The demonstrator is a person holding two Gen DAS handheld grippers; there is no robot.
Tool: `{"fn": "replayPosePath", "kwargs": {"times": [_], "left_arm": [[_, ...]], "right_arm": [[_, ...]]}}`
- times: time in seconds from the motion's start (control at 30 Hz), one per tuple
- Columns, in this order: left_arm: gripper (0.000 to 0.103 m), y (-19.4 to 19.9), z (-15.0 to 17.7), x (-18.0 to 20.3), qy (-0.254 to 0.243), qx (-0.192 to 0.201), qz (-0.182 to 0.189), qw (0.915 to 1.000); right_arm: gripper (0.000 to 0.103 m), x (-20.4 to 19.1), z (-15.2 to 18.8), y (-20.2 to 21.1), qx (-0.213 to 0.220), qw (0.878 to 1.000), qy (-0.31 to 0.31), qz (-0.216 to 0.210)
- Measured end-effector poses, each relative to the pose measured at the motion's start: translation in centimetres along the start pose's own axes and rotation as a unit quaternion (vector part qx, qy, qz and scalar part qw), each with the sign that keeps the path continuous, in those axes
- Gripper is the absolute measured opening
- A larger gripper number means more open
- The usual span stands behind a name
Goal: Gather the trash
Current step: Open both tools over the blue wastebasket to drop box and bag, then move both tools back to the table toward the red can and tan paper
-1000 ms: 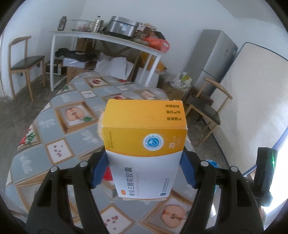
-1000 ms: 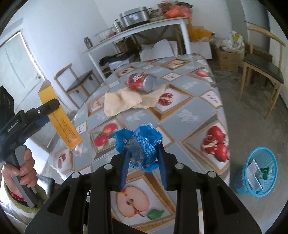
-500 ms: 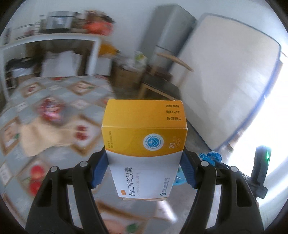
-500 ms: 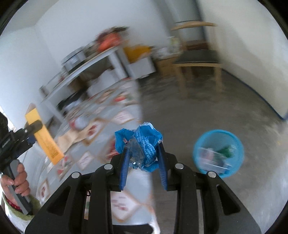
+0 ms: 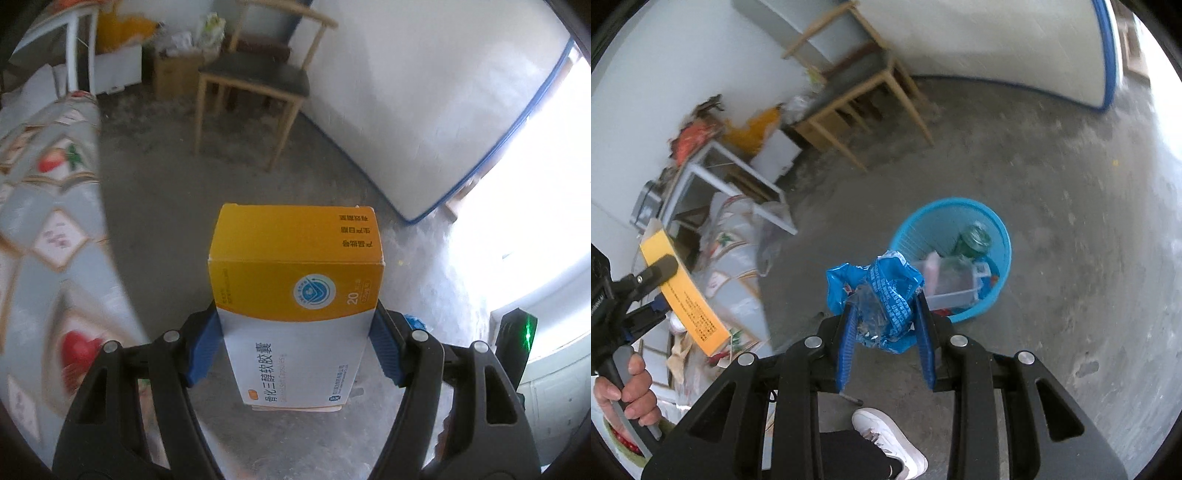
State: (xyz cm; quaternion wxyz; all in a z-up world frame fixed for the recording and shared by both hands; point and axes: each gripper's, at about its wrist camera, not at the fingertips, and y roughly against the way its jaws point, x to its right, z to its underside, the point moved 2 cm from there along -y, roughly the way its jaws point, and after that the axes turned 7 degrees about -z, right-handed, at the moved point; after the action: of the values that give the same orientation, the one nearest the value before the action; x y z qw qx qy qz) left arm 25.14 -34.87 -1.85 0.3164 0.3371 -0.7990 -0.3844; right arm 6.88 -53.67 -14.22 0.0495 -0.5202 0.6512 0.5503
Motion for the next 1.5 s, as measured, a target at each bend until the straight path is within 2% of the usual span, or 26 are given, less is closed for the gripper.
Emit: {"fn": "replayPosePath", "kwargs": {"times": [0.17, 0.23, 0.27, 0.3, 0.4, 0.47, 0.63, 0.77, 0.97, 1.07, 1.2, 1.3, 1.5], "left_arm": [[0.069, -6.5, -2.6, 3.8, -0.010, -0.024, -0.006, 0.9996], [0.078, -8.7, -3.4, 4.9, -0.010, -0.036, 0.000, 0.9993], [0.086, -9.6, -3.6, 4.9, -0.008, -0.043, -0.003, 0.9990], [0.086, -10.9, -3.8, 5.2, -0.006, -0.053, -0.015, 0.9984], [0.086, -12.5, -4.0, 5.5, -0.003, -0.066, -0.021, 0.9976], [0.086, -12.2, -3.9, 4.8, 0.001, -0.063, -0.016, 0.9979], [0.086, -8.5, -2.7, 3.3, -0.008, -0.041, 0.004, 0.9991], [0.086, -4.6, -2.0, 2.0, -0.003, -0.016, 0.015, 0.9998], [0.086, 0.9, -0.8, 0.2, -0.002, 0.026, 0.014, 0.9996], [0.087, 3.4, 0.7, -0.7, -0.007, 0.040, 0.014, 0.9991], [0.089, 6.7, 3.9, -2.7, 0.004, 0.064, 0.016, 0.9978], [0.090, 8.6, 6.3, -4.4, 0.015, 0.074, 0.009, 0.9971], [0.091, 12.5, 10.4, -9.3, 0.057, 0.091, -0.019, 0.9941]], "right_arm": [[0.029, 3.2, -2.3, -4.0, -0.005, 0.999, -0.031, 0.010], [0.032, 4.4, -3.3, -5.8, -0.008, 0.999, -0.043, 0.009], [0.032, 5.2, -3.6, -6.8, -0.009, 0.999, -0.049, 0.011], [0.035, 6.0, -3.9, -7.8, -0.014, 0.998, -0.053, 0.013], [0.046, 8.8, -4.2, -12.1, -0.049, 0.996, -0.075, 0.026], [0.046, 10.0, -4.0, -13.8, -0.063, 0.994, -0.087, 0.036], [0.052, 11.1, -3.8, -15.8, -0.073, 0.993, -0.085, 0.041], [0.055, 11.4, -3.6, -15.3, -0.067, 0.993, -0.088, 0.041], [0.056, 10.5, -3.3, -12.5, -0.048, 0.995, -0.076, 0.037], [0.061, 9.4, -3.0, -10.3, -0.037, 0.997, -0.059, 0.030], [0.072, 6.8, -2.2, -7.0, -0.024, 0.999, -0.020, 0.027], [0.075, 4.1, -1.7, -4.8, -0.020, 0.999, 0.021, 0.035], [0.089, -4.4, -1.0, -1.3, 0.002, 0.990, 0.133, 0.048]]}}
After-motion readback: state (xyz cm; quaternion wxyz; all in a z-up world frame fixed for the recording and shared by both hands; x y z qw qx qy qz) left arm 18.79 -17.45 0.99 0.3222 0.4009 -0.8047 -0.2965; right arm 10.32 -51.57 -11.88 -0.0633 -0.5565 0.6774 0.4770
